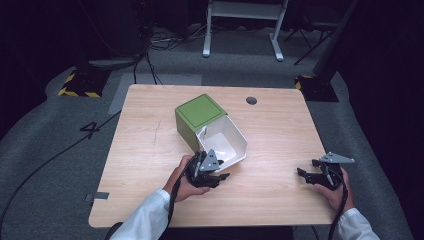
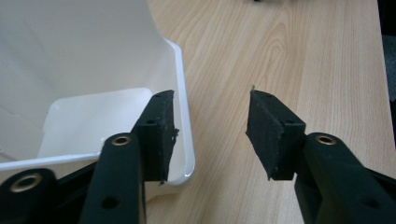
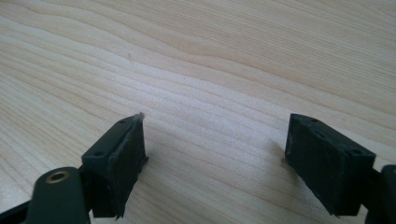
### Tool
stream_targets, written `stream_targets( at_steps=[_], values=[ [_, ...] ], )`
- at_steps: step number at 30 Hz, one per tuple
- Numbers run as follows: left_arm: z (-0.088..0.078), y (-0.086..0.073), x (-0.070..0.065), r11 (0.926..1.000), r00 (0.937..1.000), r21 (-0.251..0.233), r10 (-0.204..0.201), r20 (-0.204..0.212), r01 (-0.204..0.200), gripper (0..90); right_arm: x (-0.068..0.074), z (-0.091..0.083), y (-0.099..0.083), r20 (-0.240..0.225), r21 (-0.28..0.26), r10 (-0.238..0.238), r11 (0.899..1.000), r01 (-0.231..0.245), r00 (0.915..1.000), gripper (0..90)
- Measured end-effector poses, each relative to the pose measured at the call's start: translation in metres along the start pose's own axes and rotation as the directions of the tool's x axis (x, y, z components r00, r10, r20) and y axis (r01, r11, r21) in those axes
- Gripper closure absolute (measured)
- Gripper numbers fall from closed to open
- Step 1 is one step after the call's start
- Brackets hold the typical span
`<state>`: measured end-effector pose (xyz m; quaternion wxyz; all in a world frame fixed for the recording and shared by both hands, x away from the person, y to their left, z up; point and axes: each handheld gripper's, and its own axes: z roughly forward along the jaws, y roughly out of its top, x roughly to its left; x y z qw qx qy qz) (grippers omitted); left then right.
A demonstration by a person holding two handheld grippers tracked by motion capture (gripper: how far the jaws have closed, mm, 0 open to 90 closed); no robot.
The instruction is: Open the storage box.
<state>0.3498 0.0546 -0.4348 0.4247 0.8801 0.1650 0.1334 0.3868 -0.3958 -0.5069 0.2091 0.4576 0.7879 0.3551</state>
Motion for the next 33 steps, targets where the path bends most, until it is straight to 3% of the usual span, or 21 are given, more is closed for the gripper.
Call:
stream_targets(
  at_steps=[4, 7, 12, 21, 27, 32, 33],
  values=[
    [-0.005, 0.002, 0.0, 0.9999, 1.0, -0.016, -0.005, -0.006, 0.005, 44.2, 0.0, 0.0, 0.0, 0.0, 0.0, 0.0, 1.0, 0.0, 1.0, 20.3],
    [-0.01, 0.004, -0.001, 0.9998, 0.9994, -0.021, -0.001, -0.033, 0.001, 33.9, 0.0, 0.0, 0.0, 0.0, 0.0, 0.0, 1.0, 0.0, 1.0, 20.4],
    [-0.02, 0.005, -0.003, 0.9989, 0.9994, -0.047, -0.006, -0.033, 0.004, 30.4, 0.0, 0.0, 0.0, 0.0, 0.0, 0.0, 1.0, 0.0, 1.0, 20.4],
    [-0.041, 0.006, -0.002, 0.9969, 0.9969, -0.079, -0.006, -0.078, -0.001, 25.3, 0.0, 0.0, 0.0, 0.0, 0.0, 0.0, 1.0, 0.0, 1.0, 20.3],
    [-0.058, -0.007, 0.003, 0.9983, 0.9885, -0.058, -0.018, -0.15, 0.009, 22.9, 0.0, 0.0, 0.0, 0.0, 0.0, 0.0, 1.0, 0.0, 1.0, 20.4],
    [-0.065, -0.018, 0.005, 0.9987, 0.9832, -0.043, -0.034, -0.18, 0.026, 22.1, 0.0, 0.0, 0.0, 0.0, 0.0, 0.0, 1.0, 0.0, 1.0, 20.3],
    [-0.068, -0.025, 0.007, 0.9994, 0.9793, -0.021, -0.03, -0.2, 0.026, 21.8, 0.0, 0.0, 0.0, 0.0, 0.0, 0.0, 1.0, 0.0, 1.0, 20.3]
  ],
)
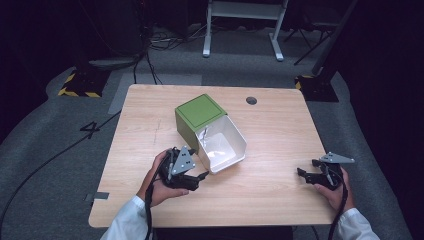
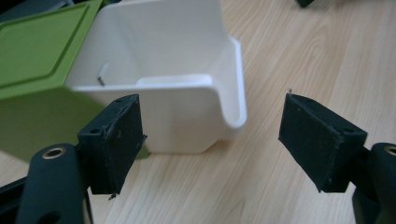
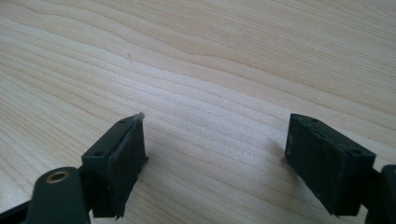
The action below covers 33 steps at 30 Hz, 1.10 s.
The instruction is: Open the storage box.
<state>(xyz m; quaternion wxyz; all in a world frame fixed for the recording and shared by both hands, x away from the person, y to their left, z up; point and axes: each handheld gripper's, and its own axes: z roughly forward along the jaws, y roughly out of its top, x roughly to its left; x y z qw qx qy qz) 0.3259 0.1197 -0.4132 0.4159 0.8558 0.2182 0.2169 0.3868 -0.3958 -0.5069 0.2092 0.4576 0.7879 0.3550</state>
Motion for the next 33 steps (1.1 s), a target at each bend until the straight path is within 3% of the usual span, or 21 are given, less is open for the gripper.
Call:
stream_targets(
  at_steps=[9, 13, 16, 25, 33],
  values=[
    [-0.002, -0.032, 0.012, 0.9952, 0.9988, 0.095, -0.02, -0.045, 0.024, 19.5, 0.0, 0.0, 0.0, 0.001, 0.0, 0.0, 1.0, 0.0, 1.0, 20.3],
    [0.0, -0.042, 0.019, 0.9921, 0.9977, 0.118, -0.037, -0.056, 0.044, 18.2, 0.0, 0.0, 0.0, 0.001, 0.0, 0.0, 1.0, 0.0, 1.0, 20.4],
    [0.001, -0.049, 0.022, 0.9911, 0.9988, 0.127, -0.033, -0.035, 0.038, 16.6, 0.0, 0.0, 0.0, 0.001, 0.0, 0.0, 1.0, 0.0, 1.0, 20.4],
    [0.004, -0.065, 0.033, 0.9846, 0.9976, 0.167, -0.043, -0.054, 0.051, 16.6, 0.0, 0.0, 0.0, 0.0, 0.0, 0.0, 1.0, 0.0, 1.0, 20.4],
    [0.001, -0.088, 0.049, 0.9751, 0.9906, 0.185, -0.109, -0.082, 0.123, 17.1, 0.0, 0.0, 0.0, 0.0, 0.0, 0.0, 1.0, 0.0, 1.0, 20.4]
  ],
)
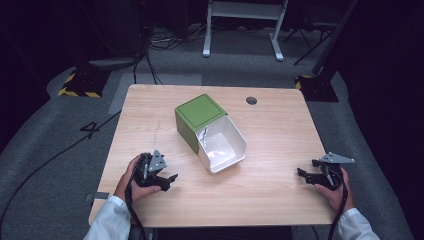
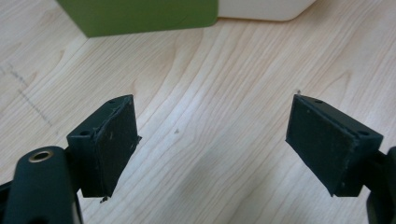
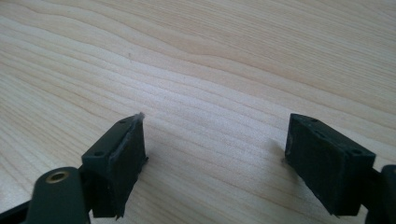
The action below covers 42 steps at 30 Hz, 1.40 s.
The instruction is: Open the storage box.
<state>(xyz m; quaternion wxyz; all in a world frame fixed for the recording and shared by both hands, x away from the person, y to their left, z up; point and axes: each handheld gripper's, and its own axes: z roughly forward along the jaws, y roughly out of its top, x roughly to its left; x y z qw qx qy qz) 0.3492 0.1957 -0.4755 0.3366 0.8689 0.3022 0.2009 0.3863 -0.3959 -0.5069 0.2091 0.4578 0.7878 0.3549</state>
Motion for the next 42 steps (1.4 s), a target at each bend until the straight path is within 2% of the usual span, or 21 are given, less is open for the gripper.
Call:
stream_targets(
  at_steps=[8, 10, 14, 16, 18, 20, 22, 23, 24, 25, 26, 28, 42],
  values=[
    [-0.001, -0.012, 0.009, 0.9991, 0.9992, 0.014, -0.04, -0.008, 0.04, 17.3, 0.0, 0.0, 0.0, 0.0, 0.0, 0.0, 1.0, 0.0, 1.0, 20.4],
    [-0.001, -0.018, 0.014, 0.9972, 0.9974, 0.02, -0.072, -0.011, 0.072, 17.4, 0.0, 0.0, 0.0, 0.0, 0.0, 0.0, 1.0, 0.0, 1.0, 20.4],
    [0.0, -0.026, 0.019, 0.9959, 0.9967, 0.043, -0.079, -0.02, 0.08, 17.7, 0.0, 0.0, 0.0, 0.0, 0.0, 0.0, 1.0, 0.0, 1.0, 20.4],
    [0.0, -0.035, 0.025, 0.9881, 0.9899, 0.06, -0.141, -0.015, 0.142, 17.7, 0.0, 0.0, 0.0, -0.001, 0.0, -0.002, 1.0, 0.002, 1.0, 20.4],
    [-0.001, -0.041, 0.028, 0.984, 0.9861, 0.065, -0.165, -0.023, 0.166, 18.3, 0.0, 0.0, 0.0, -0.001, 0.0, -0.002, 1.0, 0.002, 1.0, 20.4],
    [0.0, -0.048, 0.03, 0.9757, 0.9771, 0.053, -0.213, -0.001, 0.213, 17.4, 0.0, 0.0, 0.0, -0.001, 0.0, -0.002, 1.0, 0.002, 1.0, 20.4],
    [-0.001, -0.05, 0.032, 0.9778, 0.9786, 0.039, -0.206, -0.011, 0.206, 17.0, 0.0, 0.0, 0.0, -0.002, 0.0, -0.002, 1.0, 0.002, 1.0, 20.4],
    [-0.002, -0.053, 0.032, 0.9742, 0.9747, 0.033, -0.223, -0.016, 0.223, 16.9, 0.0, 0.0, 0.0, -0.002, 0.0, -0.002, 1.0, 0.002, 1.0, 20.3],
    [-0.002, -0.053, 0.032, 0.9742, 0.9747, 0.033, -0.223, -0.016, 0.223, 16.8, 0.0, 0.0, 0.0, -0.002, 0.0, -0.002, 1.0, 0.002, 1.0, 20.3],
    [-0.003, -0.054, 0.031, 0.9691, 0.9695, 0.036, -0.243, -0.03, 0.244, 16.5, 0.0, 0.0, 0.0, -0.003, 0.0, -0.003, 1.0, 0.003, 1.0, 20.3],
    [-0.004, -0.054, 0.031, 0.9671, 0.9672, 0.034, -0.251, -0.038, 0.252, 16.4, 0.0, 0.0, 0.0, -0.003, -0.001, -0.003, 1.0, 0.003, 1.0, 20.4],
    [-0.004, -0.055, 0.031, 0.9642, 0.9639, 0.031, -0.262, -0.049, 0.263, 16.4, 0.0, 0.0, 0.0, -0.004, 0.0, -0.004, 1.0, 0.004, 1.0, 20.3],
    [-0.004, -0.055, 0.031, 0.9643, 0.964, 0.035, -0.261, -0.054, 0.263, 16.0, 0.0, 0.0, 0.0, -0.008, 0.0, -0.009, 1.0, 0.009, 0.9999, 20.3]
  ],
)
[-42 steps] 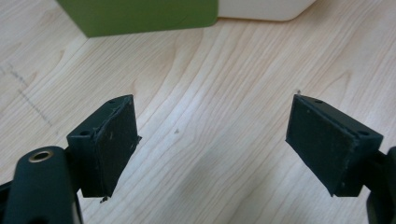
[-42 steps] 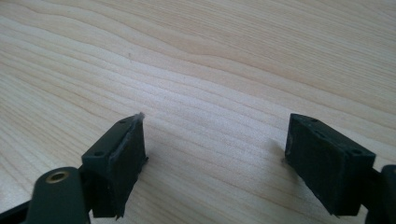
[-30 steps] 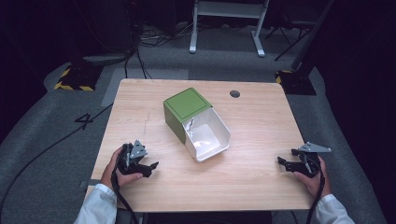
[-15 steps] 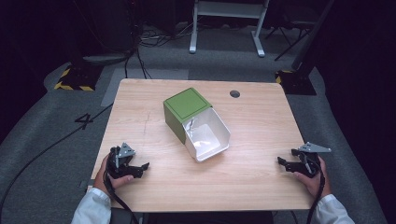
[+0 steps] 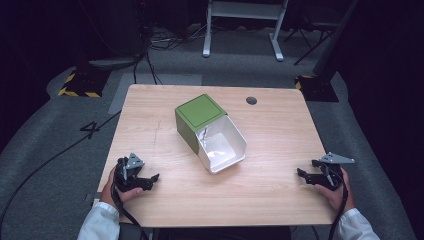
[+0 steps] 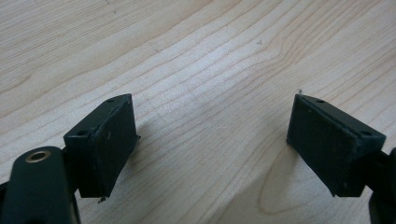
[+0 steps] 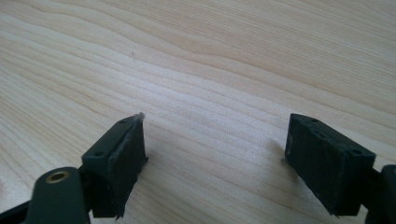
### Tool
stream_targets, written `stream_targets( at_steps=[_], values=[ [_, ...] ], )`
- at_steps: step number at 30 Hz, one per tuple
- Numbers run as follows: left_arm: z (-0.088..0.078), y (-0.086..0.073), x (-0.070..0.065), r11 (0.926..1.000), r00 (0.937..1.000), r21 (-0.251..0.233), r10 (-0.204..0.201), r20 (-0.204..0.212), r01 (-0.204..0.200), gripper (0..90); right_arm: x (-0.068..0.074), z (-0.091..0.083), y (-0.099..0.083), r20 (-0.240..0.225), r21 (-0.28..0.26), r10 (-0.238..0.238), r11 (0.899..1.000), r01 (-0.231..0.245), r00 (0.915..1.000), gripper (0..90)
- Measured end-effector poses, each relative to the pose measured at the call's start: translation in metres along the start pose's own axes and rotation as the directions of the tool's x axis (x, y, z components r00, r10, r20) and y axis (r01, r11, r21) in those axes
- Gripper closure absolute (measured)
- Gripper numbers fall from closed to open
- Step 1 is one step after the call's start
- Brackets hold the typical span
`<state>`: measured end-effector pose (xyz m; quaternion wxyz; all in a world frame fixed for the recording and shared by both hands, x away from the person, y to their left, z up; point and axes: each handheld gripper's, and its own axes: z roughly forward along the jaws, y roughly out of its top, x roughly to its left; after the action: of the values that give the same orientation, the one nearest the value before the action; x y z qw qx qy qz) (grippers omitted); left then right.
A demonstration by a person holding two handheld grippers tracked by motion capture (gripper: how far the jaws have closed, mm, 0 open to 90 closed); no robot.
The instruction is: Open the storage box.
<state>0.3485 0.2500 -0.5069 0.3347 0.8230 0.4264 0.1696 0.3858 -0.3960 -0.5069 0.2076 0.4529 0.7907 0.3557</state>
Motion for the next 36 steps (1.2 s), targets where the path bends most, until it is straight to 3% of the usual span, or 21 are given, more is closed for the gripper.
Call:
stream_targets(
  at_steps=[36],
  values=[
    [0.0013, 0.0012, -0.0012, 1.0, 0.9999, -0.001, -0.009, -0.007, 0.009, 15.7, -0.0002, 0.0001, 0.0, 0.001, 0.0, 0.0, 1.0, 0.0, 1.0, 19.9]
  ],
)
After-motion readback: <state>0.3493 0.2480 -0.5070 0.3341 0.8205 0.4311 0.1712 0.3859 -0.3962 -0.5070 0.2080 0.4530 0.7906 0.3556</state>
